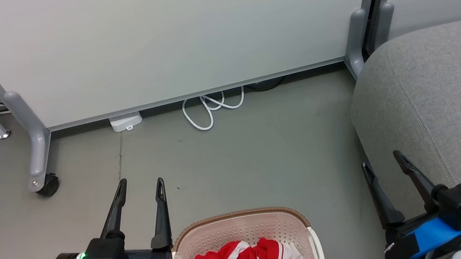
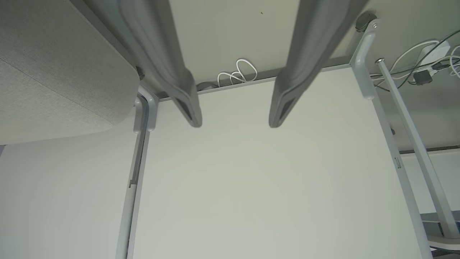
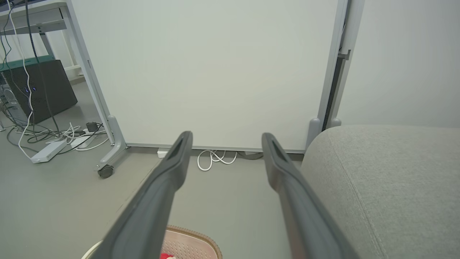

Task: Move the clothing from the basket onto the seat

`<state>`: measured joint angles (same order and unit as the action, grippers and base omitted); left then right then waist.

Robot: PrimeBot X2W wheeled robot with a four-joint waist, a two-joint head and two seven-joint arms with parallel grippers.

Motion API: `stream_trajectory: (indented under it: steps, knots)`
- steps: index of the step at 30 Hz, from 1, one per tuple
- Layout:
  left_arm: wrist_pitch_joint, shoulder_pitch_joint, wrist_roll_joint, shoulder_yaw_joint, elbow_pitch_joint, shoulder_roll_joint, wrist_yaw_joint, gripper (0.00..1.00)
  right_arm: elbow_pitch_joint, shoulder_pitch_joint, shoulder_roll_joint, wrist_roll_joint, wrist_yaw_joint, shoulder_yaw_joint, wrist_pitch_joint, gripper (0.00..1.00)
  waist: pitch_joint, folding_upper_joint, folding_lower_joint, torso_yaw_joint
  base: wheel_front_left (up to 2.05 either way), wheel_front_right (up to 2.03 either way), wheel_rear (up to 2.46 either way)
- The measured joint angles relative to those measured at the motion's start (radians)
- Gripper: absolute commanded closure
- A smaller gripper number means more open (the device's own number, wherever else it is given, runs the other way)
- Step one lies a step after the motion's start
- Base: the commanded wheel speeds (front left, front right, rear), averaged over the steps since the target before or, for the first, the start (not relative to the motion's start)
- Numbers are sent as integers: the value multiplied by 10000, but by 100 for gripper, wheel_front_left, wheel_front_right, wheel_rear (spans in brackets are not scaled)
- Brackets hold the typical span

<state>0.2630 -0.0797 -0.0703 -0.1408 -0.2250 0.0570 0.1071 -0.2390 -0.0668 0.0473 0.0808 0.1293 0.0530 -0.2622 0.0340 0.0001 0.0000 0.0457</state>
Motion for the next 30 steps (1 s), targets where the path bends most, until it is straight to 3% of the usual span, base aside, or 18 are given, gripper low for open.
stream_trajectory:
  steps: [12,30]
  knots:
    - [0,-1758,-178,-865,-1197,182,173,0,353,-760,8,-180,2,-351,-4,0,1079,0,0,-428,0,0,0]
    - [0,-5294,-2031,-5862,-5032,1202,228,0,1285,-2533,15,-376,10,-594,-6,0,4131,-1,2,-1426,0,0,0]
